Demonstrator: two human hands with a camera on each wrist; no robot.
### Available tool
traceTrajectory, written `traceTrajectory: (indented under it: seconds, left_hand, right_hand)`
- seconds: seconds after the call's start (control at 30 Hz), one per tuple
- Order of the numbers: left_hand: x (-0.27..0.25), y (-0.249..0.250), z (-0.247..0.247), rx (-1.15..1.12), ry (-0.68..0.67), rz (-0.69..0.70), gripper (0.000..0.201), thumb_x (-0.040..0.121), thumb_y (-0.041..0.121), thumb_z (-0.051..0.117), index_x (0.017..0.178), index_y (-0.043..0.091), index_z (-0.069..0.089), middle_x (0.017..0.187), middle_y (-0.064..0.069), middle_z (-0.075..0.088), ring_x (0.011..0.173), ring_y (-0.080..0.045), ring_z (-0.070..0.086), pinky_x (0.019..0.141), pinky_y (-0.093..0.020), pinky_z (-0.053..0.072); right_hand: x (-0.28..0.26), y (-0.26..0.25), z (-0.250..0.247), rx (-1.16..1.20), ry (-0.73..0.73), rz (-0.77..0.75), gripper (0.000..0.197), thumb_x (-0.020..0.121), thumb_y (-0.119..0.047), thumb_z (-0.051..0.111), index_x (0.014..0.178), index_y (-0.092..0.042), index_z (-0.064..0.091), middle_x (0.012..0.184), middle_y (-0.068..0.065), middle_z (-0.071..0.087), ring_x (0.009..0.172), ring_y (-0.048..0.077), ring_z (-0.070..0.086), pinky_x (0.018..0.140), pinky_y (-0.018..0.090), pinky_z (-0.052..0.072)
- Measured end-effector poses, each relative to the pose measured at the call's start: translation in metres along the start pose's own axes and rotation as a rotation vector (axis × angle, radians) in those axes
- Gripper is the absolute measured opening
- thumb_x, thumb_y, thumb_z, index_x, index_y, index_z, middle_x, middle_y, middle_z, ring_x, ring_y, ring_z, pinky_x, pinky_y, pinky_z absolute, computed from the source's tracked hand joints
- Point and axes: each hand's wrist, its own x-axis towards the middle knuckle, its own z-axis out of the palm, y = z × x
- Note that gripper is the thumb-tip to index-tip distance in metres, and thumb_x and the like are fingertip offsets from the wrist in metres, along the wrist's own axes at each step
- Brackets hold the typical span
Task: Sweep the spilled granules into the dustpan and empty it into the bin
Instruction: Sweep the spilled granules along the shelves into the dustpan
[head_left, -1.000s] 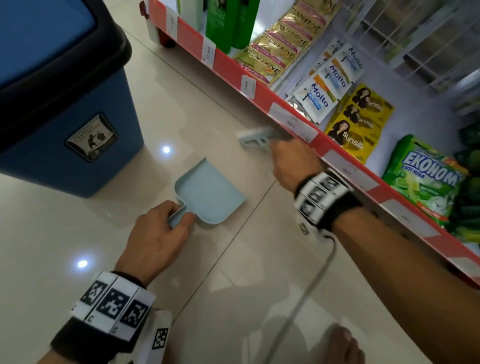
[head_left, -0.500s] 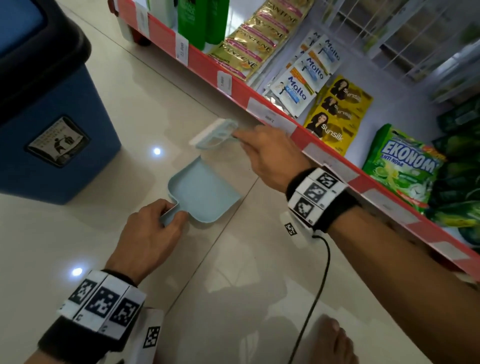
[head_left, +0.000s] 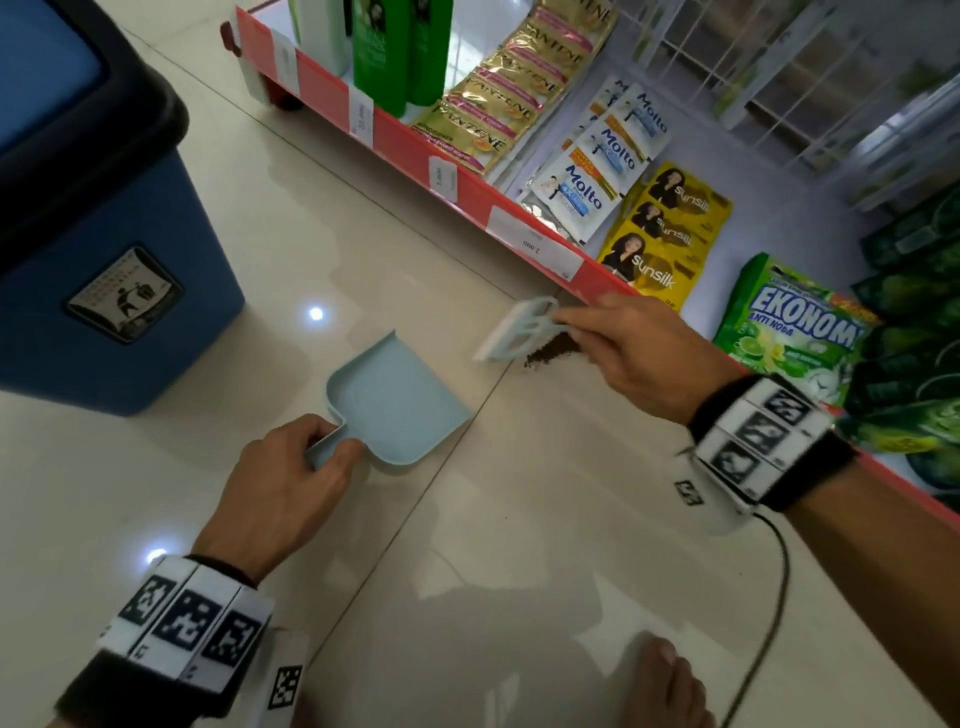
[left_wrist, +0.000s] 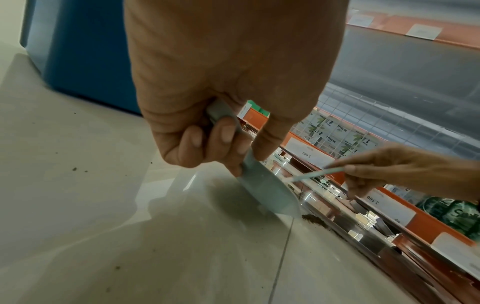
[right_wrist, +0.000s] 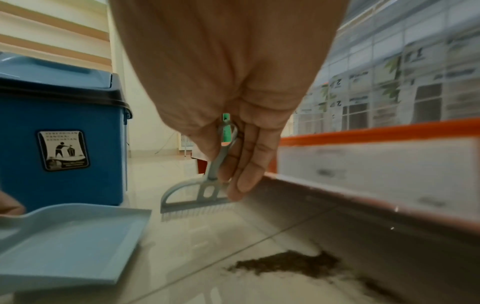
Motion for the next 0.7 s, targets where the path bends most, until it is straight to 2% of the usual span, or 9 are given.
traceTrajectory:
  seconds: [0.1, 0.2, 0.3, 0.4, 0.5, 0.57, 0.63, 0.7]
  left_hand:
    - [0.0, 0.001, 0.001, 0.004, -0.005, 0.015, 0.036, 0.094, 0.039, 0.057, 0.075, 0.009, 0.059, 0.066, -0.011, 0.06, 0.058, -0.021, 0.053, 0.056, -0.031, 0.042]
    - [-0.002, -0.003, 0.001, 0.013, -0.009, 0.021, 0.036, 0.094, 0.041, 0.057, 0.076, 0.009, 0.06, 0.065, -0.008, 0.06, 0.06, -0.023, 0.055, 0.058, -0.033, 0.045]
    - [-0.001, -0.004, 0.002, 0.006, -0.004, 0.008, 0.036, 0.093, 0.041, 0.058, 0.074, 0.011, 0.059, 0.065, -0.006, 0.06, 0.06, -0.02, 0.055, 0.055, -0.03, 0.043]
    - [0.003, 0.0, 0.008, -0.009, -0.013, 0.008, 0.038, 0.093, 0.042, 0.058, 0.074, 0.008, 0.058, 0.064, -0.005, 0.059, 0.058, -0.018, 0.054, 0.054, -0.029, 0.042]
    - [0.007, 0.01, 0.014, -0.022, -0.032, 0.017, 0.039, 0.092, 0.043, 0.058, 0.073, 0.009, 0.057, 0.061, -0.002, 0.057, 0.056, -0.016, 0.052, 0.052, -0.027, 0.039]
    - [0.011, 0.015, 0.019, -0.019, -0.047, 0.03, 0.04, 0.092, 0.043, 0.058, 0.074, 0.007, 0.058, 0.062, -0.003, 0.058, 0.056, -0.017, 0.052, 0.052, -0.028, 0.039]
    - [0.016, 0.019, 0.024, -0.014, -0.054, 0.043, 0.041, 0.093, 0.043, 0.058, 0.076, 0.005, 0.059, 0.065, -0.008, 0.06, 0.058, -0.02, 0.052, 0.056, -0.031, 0.042]
    - [0.023, 0.023, 0.028, -0.009, -0.071, 0.054, 0.041, 0.092, 0.042, 0.057, 0.077, 0.005, 0.06, 0.067, -0.01, 0.061, 0.058, -0.021, 0.052, 0.056, -0.031, 0.042]
  right_hand:
    - [0.027, -0.02, 0.018, 0.051, 0.011, -0.051, 0.035, 0.102, -0.023, 0.044, 0.135, -0.02, 0.057, 0.087, 0.004, 0.057, 0.078, 0.016, 0.051, 0.065, 0.026, 0.038]
    - [0.034, -0.022, 0.031, -0.003, -0.086, -0.043, 0.036, 0.103, -0.024, 0.041, 0.134, -0.018, 0.058, 0.09, 0.008, 0.059, 0.079, 0.019, 0.053, 0.068, 0.03, 0.042]
    - [0.009, 0.0, 0.025, 0.013, -0.11, 0.038, 0.034, 0.103, -0.02, 0.043, 0.131, -0.018, 0.061, 0.093, 0.008, 0.062, 0.079, 0.016, 0.05, 0.067, 0.024, 0.034]
    - [-0.028, 0.022, 0.011, -0.054, -0.139, 0.109, 0.033, 0.101, -0.017, 0.046, 0.13, -0.02, 0.063, 0.1, 0.012, 0.066, 0.085, 0.02, 0.054, 0.073, 0.027, 0.034]
    - [-0.053, 0.028, -0.004, -0.08, -0.089, 0.117, 0.028, 0.097, -0.011, 0.053, 0.12, -0.016, 0.069, 0.089, 0.012, 0.067, 0.076, 0.027, 0.059, 0.065, 0.029, 0.036]
    - [-0.056, 0.026, -0.01, -0.082, -0.034, 0.121, 0.022, 0.096, -0.012, 0.055, 0.113, -0.012, 0.07, 0.082, 0.01, 0.064, 0.071, 0.027, 0.058, 0.06, 0.033, 0.04]
    - [-0.048, 0.022, -0.007, -0.057, 0.03, 0.123, 0.023, 0.098, -0.018, 0.052, 0.114, -0.014, 0.069, 0.079, 0.009, 0.062, 0.069, 0.027, 0.056, 0.059, 0.037, 0.043]
    - [-0.035, 0.012, 0.003, -0.021, 0.121, 0.125, 0.025, 0.099, -0.02, 0.051, 0.116, -0.015, 0.068, 0.078, 0.01, 0.064, 0.069, 0.028, 0.057, 0.061, 0.034, 0.041]
